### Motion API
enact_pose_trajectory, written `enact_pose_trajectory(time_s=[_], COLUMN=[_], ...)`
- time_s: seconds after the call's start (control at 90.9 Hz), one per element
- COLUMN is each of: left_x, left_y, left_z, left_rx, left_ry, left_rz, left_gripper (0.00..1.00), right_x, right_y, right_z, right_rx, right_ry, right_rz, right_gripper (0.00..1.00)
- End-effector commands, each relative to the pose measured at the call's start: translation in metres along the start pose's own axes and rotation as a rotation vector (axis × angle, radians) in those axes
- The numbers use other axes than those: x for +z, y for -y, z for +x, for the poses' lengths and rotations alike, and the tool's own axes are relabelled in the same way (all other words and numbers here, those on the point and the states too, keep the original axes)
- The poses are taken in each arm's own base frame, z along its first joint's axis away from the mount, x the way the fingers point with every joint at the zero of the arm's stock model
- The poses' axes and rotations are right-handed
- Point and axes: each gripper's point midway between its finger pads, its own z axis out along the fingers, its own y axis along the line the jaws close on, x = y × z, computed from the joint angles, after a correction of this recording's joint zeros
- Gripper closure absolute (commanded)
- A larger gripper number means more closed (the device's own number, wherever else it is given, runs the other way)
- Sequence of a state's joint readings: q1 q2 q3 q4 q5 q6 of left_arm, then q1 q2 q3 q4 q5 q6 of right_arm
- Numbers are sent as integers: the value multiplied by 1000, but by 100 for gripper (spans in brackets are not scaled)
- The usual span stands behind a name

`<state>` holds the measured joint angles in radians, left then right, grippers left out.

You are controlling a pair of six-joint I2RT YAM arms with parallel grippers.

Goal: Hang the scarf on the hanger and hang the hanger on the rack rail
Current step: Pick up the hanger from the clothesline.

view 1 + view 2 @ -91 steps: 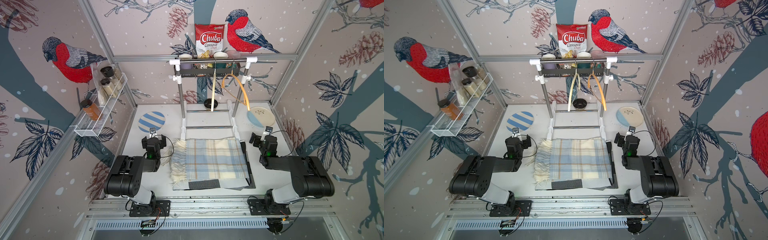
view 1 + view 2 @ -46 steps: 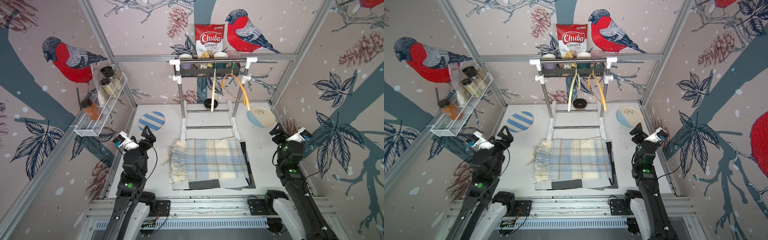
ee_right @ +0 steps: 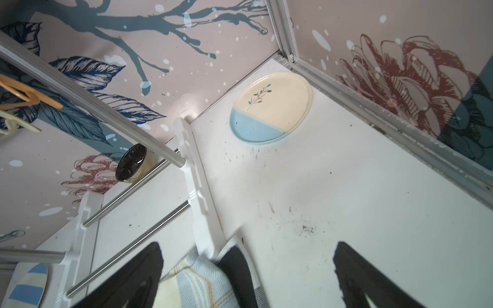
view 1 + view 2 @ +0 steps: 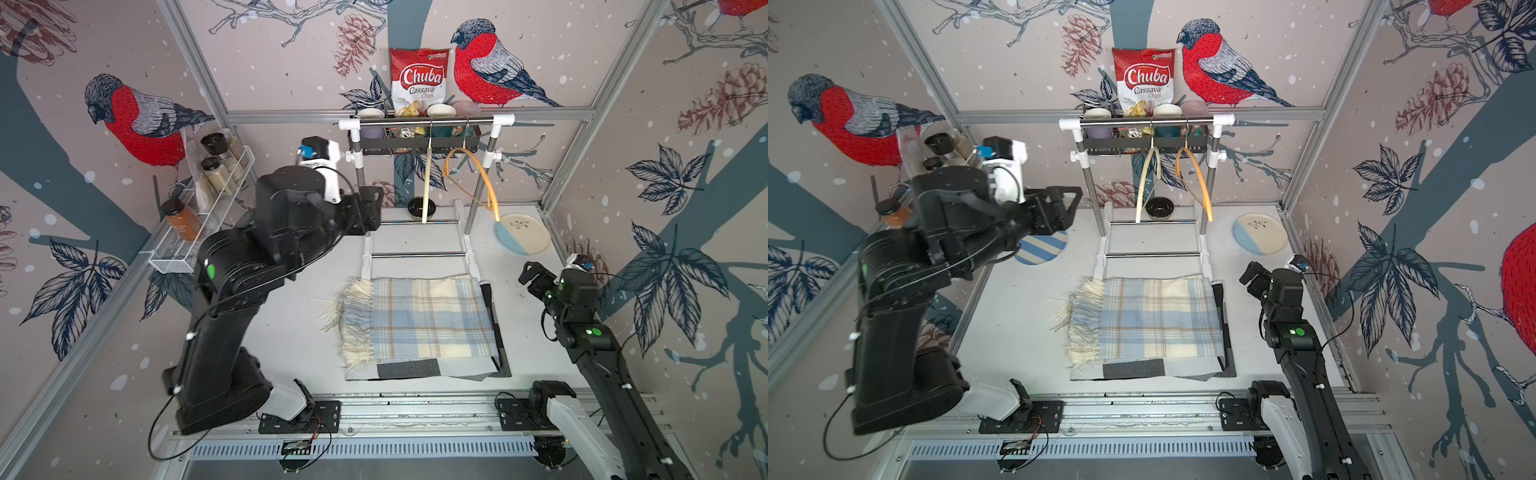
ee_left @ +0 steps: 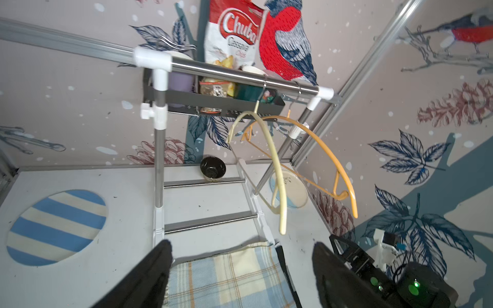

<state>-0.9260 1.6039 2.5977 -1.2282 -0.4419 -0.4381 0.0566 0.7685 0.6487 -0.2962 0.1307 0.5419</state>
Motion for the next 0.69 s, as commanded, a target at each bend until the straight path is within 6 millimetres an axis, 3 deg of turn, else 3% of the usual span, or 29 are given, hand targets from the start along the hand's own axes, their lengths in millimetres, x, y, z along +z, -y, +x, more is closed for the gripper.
enact_pose_trajectory(time_s=[0.0,0.099,0.242,0.374,0.473,0.682], left_x=[26,44,66,90,113,154], left_y=[21,60,134,168,180,160], left_z=[32,38,53,60,65,60], left_rx=[171,183,161,138,118,137], left_ry=[-101,-88,-70,-50,-28,72], left_rz=[-38,44,274,337,331,122], left_gripper=[21,23,22,20,17,16], right_x=[2,6,9,11,12,11], right_y=[1,3,3,4,4,4], right_z=[16,24,30,36,40,45], right_rx=[-59,-77,-83,-83,-85,-88], right_ry=[-87,-123,-147,-165,-173,-188], right_rz=[24,41,49,49,50,48], right_gripper=[0,0,0,0,0,1])
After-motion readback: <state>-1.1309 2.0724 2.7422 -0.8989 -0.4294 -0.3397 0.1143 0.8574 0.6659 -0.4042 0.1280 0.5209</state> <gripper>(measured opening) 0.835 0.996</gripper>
